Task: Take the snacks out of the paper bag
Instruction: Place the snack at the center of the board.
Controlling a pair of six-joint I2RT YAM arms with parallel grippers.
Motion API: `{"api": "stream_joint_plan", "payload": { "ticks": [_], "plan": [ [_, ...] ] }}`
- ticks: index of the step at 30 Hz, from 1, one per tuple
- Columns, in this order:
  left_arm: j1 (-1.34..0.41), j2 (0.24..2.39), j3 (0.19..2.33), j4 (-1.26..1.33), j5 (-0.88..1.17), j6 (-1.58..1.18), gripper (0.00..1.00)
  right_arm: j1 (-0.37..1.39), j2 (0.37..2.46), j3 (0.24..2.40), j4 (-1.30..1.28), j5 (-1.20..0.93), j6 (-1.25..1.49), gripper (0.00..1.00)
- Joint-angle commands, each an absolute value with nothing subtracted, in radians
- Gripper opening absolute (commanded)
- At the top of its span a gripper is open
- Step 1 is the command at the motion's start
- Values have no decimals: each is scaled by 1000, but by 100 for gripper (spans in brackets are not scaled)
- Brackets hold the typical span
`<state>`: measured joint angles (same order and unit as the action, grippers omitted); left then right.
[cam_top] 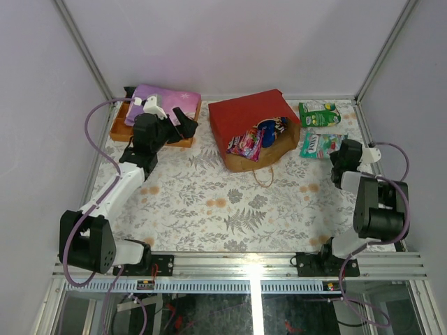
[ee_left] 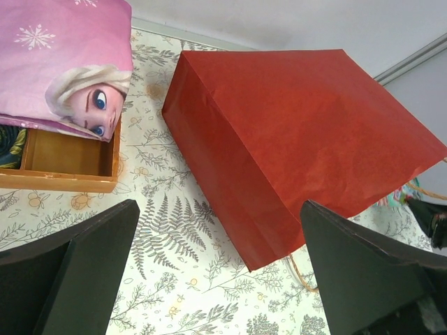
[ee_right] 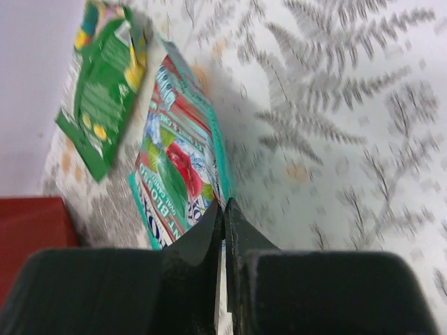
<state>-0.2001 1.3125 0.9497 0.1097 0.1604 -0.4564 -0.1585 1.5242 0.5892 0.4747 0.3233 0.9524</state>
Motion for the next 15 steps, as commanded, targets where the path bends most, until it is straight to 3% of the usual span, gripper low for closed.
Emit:
{"api": "stream_joint_plan", "payload": {
  "ticks": [1, 8, 11, 13, 15],
  "plan": [
    [-189, 1320, 984, 128, 178, -435, 100, -221, 1648, 706, 565, 302, 971, 0],
    [-189, 1326, 985, 130, 177, -427, 100, -256, 1826, 892, 568, 216, 904, 0],
    [-188, 1340, 988, 130, 187, -425, 100, -267, 1880, 978, 540, 164, 889, 6],
    [-188, 1347, 993, 127, 189, -424, 100, -274, 1922, 1045, 512, 103, 881, 25],
    [-189, 1353, 996, 121, 190, -420, 100, -278, 1942, 1085, 495, 50, 880, 67]
  ]
}}
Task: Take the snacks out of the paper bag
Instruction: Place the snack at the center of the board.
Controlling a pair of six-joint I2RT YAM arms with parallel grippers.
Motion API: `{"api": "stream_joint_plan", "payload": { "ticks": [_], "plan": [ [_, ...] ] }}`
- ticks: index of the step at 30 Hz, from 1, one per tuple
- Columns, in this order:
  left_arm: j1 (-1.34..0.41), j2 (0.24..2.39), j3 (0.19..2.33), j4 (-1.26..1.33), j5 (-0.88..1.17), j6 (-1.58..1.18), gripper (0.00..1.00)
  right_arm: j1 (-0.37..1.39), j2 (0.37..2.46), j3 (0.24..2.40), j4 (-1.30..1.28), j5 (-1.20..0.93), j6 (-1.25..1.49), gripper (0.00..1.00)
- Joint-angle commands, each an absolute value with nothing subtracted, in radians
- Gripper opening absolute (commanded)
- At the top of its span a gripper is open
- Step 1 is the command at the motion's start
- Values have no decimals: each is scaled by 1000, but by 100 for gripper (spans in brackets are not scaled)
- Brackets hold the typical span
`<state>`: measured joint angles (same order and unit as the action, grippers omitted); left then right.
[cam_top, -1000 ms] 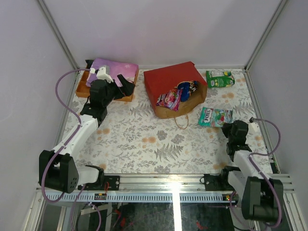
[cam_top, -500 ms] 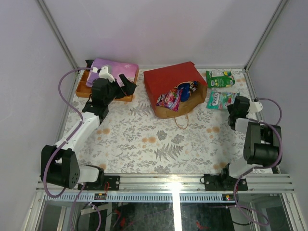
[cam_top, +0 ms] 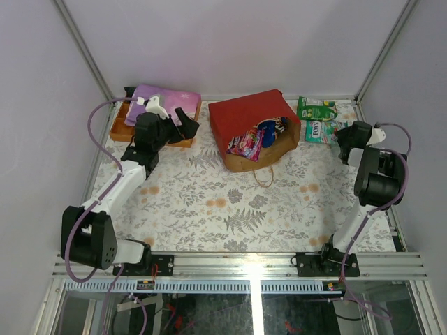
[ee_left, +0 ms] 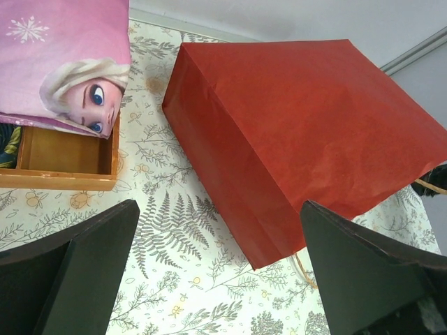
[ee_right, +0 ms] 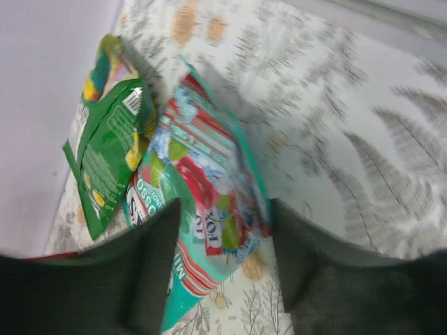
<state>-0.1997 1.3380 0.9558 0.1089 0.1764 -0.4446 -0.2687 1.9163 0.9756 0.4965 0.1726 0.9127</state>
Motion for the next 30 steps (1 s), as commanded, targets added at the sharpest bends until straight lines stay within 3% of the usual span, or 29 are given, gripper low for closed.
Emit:
{"api": "stream_joint_plan", "payload": {
  "ticks": [1, 4, 9, 15, 25, 30],
  "plan": [
    [-189, 1353, 996, 120, 188, -419, 100, -278, 1931, 1069, 508, 44, 892, 81],
    [-189, 1350, 989, 127, 185, -416, 100, -271, 1827, 947, 577, 57, 924, 100],
    [-188, 1351, 979, 148, 204, -428, 100, -208, 1475, 745, 527, 83, 928, 99],
    [-189, 1375, 984, 154, 242, -438, 100, 80, 1127, 628, 439, 320, 894, 99],
    [-189, 1385, 992, 147, 232, -439, 100, 463, 1014, 673, 432, 358, 865, 99],
    [-188, 1383, 995, 140, 242, -445, 100, 558, 982, 720, 434, 382, 793, 99]
  ]
}}
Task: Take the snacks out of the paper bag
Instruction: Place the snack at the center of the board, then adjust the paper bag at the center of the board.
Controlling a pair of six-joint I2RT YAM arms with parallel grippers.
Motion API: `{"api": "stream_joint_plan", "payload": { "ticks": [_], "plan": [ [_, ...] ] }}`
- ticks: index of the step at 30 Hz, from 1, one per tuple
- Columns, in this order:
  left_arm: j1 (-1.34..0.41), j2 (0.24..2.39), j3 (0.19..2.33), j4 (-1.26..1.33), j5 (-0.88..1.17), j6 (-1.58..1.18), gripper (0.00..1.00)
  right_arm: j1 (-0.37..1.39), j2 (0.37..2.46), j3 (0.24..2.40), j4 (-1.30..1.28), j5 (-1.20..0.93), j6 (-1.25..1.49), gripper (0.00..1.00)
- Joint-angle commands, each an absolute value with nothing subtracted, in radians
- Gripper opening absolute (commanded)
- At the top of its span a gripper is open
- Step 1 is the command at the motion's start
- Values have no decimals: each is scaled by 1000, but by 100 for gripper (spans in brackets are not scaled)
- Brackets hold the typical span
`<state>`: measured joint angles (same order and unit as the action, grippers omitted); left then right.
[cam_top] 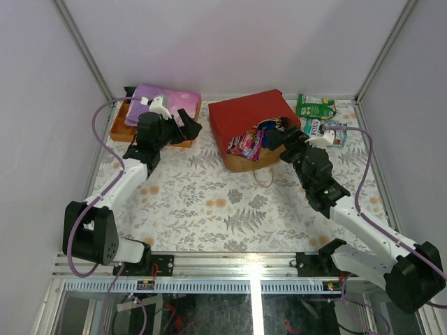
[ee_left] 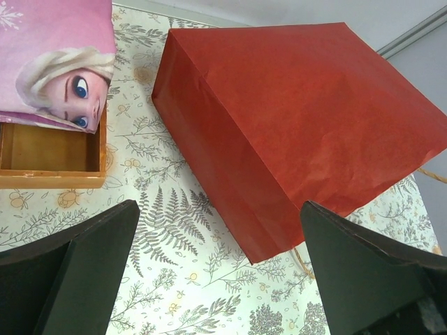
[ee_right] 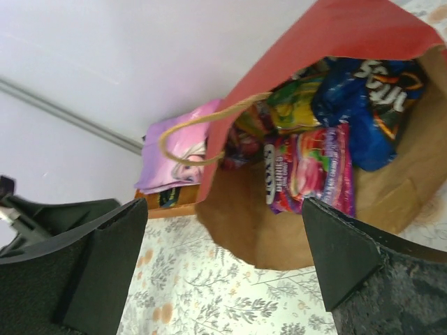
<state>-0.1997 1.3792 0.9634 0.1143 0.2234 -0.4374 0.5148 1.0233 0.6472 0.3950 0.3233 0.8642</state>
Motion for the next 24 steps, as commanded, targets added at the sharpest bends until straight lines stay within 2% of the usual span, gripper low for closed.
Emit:
{"api": "stream_joint_plan", "payload": {
  "ticks": [1, 24],
  "plan": [
    [-188, 1382, 994, 141, 247, -448, 100, 562, 982, 728, 437, 371, 782, 99],
    [-188, 1372, 983, 151, 259, -456, 100, 567, 1084, 725, 595, 102, 783, 99]
  ]
}}
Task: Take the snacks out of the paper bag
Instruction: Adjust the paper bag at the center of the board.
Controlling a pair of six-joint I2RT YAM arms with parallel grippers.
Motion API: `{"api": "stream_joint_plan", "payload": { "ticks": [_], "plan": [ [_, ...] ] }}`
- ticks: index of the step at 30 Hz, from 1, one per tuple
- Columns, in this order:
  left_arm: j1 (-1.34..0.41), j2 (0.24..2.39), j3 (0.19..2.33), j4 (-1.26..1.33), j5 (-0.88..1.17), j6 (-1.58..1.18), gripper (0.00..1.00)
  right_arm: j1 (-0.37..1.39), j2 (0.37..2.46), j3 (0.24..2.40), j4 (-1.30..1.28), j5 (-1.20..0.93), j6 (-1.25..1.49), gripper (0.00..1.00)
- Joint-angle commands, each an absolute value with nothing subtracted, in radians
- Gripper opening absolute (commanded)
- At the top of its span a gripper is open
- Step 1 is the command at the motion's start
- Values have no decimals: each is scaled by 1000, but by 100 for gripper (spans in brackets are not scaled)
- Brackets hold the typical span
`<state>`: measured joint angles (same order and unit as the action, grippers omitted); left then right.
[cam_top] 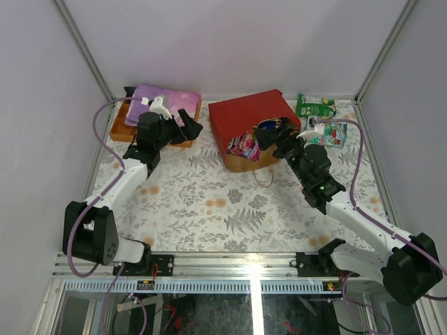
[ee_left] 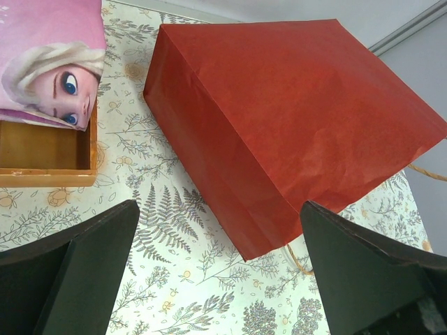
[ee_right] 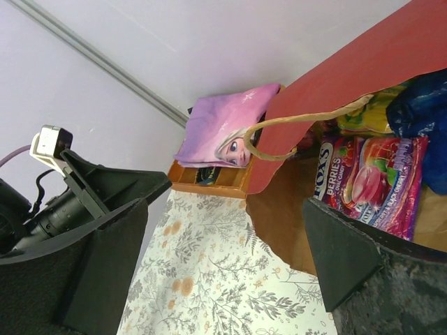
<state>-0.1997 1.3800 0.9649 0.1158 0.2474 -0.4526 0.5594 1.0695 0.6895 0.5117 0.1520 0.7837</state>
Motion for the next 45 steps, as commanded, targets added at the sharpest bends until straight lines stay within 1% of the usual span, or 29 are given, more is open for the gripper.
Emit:
{"api": "stream_joint_plan", "payload": {
  "ticks": [1, 6, 14, 25, 35, 37, 40, 45],
  "plan": [
    [-189, 1373, 983, 150, 259, -455, 100, 568, 1090, 732, 591, 92, 784, 99],
    [-188, 1368, 980, 147, 248, -448, 100, 568, 1125, 748, 593, 51, 799, 99],
    [-189, 1375, 985, 146, 258, -453, 100, 568, 1104, 738, 601, 44, 782, 99],
    [-188, 1376, 985, 145, 261, -452, 100, 568, 1124, 735, 619, 8, 776, 99],
    [-188, 1379, 983, 153, 265, -456, 100, 570, 1110, 727, 608, 25, 722, 99],
    [-189, 1379, 981, 158, 263, -460, 100, 569, 1117, 725, 607, 28, 647, 99],
    [-189, 1368, 972, 168, 246, -464, 100, 569, 1125, 727, 593, -42, 381, 99],
    [-194, 1319, 931, 224, 245, -477, 100, 569, 1170, 839, 441, 61, 121, 99]
  ]
}}
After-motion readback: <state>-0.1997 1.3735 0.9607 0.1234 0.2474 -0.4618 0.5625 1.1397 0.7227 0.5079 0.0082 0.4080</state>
